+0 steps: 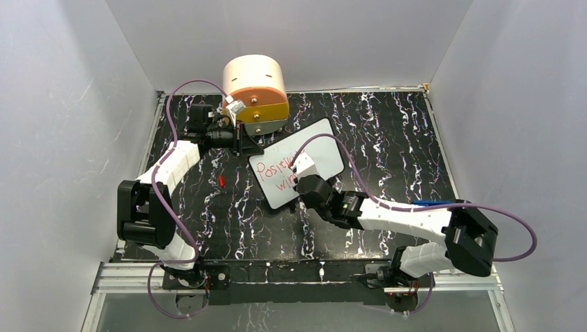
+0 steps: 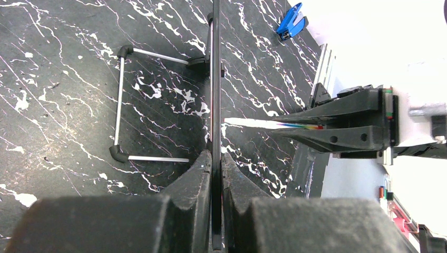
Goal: Write a sentence on the whiteboard
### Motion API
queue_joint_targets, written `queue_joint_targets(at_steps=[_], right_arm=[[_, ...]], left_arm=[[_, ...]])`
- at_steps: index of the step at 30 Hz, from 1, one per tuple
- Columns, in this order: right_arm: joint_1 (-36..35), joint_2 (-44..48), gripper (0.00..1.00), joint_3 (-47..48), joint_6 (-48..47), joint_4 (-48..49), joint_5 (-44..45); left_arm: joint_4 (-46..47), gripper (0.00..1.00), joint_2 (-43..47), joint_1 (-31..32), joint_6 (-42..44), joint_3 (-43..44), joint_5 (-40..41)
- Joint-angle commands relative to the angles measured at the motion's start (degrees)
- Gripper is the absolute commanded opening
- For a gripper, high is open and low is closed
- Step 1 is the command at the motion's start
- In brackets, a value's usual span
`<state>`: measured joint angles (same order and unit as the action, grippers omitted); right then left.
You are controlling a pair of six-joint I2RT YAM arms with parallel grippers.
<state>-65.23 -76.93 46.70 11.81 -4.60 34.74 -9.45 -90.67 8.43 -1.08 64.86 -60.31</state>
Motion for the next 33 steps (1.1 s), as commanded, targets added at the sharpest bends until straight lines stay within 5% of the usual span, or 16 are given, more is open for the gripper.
queue_joint_targets(at_steps=[1,33], right_arm=[[0.39,4.14,0.00,0.36,-0.19,1.80,2.53],[5.09,1.88,0.00,-0.53,-2.59,4.12,1.10]], left_arm=[[-3.81,0.00,-2.07,0.45,1.87,-0.63,5.32],[-3.99,0.00,-2.40,0.45,2.05,-0.68,5.15]])
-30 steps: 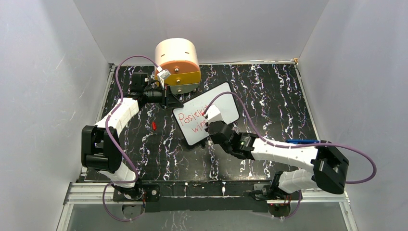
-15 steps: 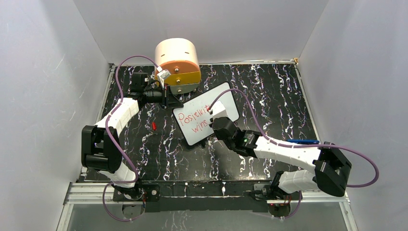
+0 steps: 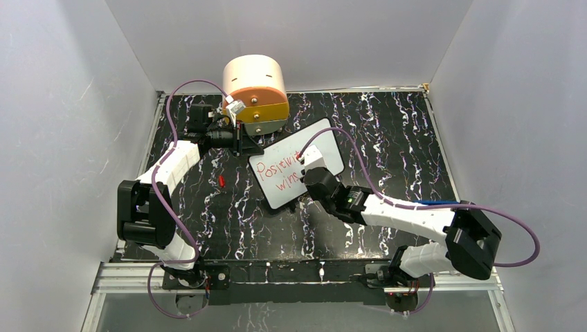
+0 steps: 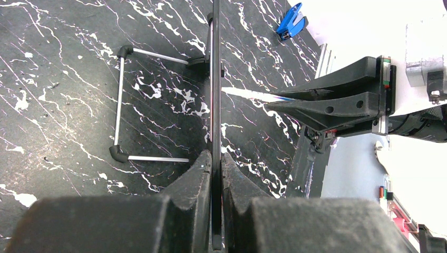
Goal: Write a sentence on the whiteboard
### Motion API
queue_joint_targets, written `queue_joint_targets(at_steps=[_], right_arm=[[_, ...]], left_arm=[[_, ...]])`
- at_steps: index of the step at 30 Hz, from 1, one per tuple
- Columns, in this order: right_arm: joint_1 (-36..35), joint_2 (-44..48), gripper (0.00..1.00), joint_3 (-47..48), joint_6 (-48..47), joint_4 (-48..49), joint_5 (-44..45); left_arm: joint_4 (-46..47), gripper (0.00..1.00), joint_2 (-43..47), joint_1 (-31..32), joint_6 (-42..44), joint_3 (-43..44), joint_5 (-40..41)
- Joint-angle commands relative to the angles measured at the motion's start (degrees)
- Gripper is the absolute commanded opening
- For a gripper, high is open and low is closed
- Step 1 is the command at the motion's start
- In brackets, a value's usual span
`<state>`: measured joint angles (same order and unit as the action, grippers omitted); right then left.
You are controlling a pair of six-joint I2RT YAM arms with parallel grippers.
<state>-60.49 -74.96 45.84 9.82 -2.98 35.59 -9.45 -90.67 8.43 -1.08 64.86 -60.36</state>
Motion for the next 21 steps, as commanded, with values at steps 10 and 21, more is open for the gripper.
queue_joint_targets(at_steps=[10,21], right_arm=[[0.63,-1.19,0.00,0.64,-1.27,5.54,0.00],[0.59,0.05,0.00,0.90,-1.83,6.32,-1.06]], left_arm=[[-4.02,0.00,-2.58,0.45,2.17,-0.63,4.88],[-4.14,0.00,-2.66,0.45,2.09,-0.55,5.01]])
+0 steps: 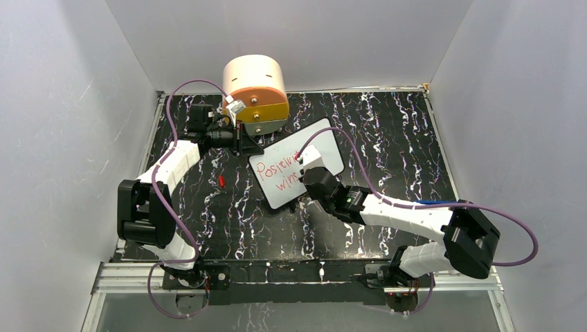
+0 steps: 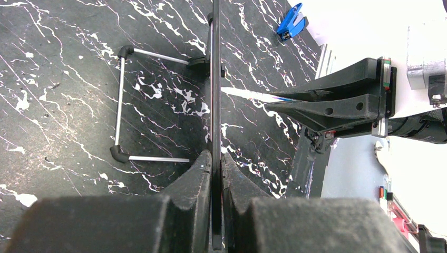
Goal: Write a sentence on the whiteboard
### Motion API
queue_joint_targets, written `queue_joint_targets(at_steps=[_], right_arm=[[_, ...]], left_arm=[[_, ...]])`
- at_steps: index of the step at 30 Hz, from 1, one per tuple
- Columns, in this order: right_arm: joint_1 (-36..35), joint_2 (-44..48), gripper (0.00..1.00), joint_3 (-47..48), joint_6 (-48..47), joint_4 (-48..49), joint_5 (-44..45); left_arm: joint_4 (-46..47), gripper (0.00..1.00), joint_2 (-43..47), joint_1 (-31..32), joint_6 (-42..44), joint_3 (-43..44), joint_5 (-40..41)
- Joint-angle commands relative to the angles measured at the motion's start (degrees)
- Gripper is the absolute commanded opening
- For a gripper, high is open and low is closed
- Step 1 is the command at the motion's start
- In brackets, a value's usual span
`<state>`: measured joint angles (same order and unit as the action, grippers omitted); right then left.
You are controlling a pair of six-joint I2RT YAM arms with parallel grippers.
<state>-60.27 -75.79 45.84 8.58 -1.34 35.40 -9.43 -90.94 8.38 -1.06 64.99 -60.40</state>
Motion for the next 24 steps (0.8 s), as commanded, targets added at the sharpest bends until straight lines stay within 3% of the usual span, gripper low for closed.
queue_joint_targets(at_steps=[1,24], right_arm=[[0.35,0.95,0.00,0.85,-0.58,4.65,-0.86],[0.36,1.24,0.00,-0.31,-0.20,1.43,-5.52]], left_arm=[[-4.19,0.00,-2.45,0.49,2.03,-0.65,5.03],[-4.11,0.00,-2.63,0.49,2.03,-0.56,5.12]])
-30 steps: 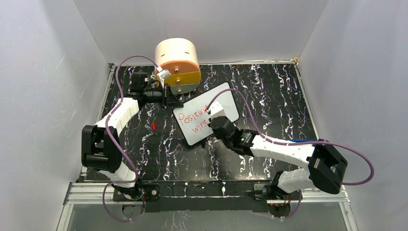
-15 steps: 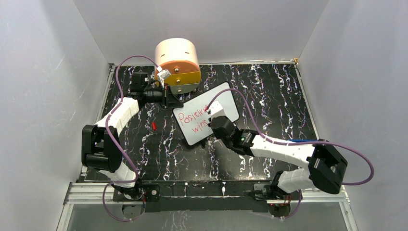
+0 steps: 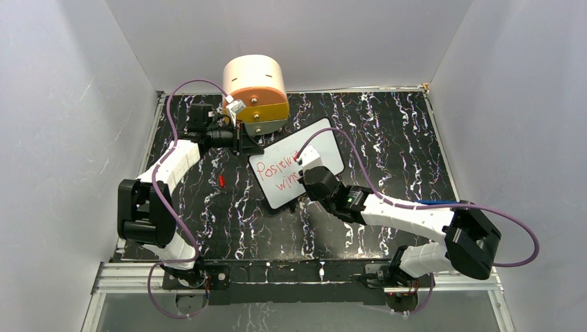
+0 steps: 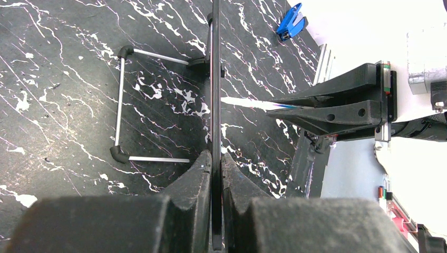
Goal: Write a sentence on the whiteboard
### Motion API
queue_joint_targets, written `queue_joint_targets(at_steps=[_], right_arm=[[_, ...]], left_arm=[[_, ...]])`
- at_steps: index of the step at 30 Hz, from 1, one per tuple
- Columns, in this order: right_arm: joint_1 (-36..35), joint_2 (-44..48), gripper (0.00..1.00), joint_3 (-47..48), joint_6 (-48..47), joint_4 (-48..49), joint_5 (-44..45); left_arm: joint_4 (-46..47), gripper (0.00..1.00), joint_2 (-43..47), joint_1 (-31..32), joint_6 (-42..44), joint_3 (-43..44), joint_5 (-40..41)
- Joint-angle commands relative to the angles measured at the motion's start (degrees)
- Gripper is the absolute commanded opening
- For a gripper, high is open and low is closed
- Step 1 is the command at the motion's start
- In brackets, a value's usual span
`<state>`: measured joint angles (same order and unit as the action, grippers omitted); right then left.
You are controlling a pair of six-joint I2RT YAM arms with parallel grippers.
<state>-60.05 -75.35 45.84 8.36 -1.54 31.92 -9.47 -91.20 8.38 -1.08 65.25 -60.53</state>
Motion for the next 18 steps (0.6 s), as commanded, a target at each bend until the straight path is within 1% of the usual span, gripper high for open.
queue_joint_targets(at_steps=[1,11,18], right_arm=[[0.11,0.73,0.00,-0.32,0.03,1.63,-1.97],[0.20,-0.54,0.00,-0.23,0.64,-2.75,-1.65],[0.21,-0.67,0.00,-0.24,0.61,-2.90,0.11]], left_arm=[[-4.10,0.00,-2.32,0.49,2.05,-0.83,5.25],[-4.09,0.00,-2.25,0.49,2.05,-0.90,5.41],[-4.14,0.00,-2.23,0.49,2.05,-0.96,5.52]])
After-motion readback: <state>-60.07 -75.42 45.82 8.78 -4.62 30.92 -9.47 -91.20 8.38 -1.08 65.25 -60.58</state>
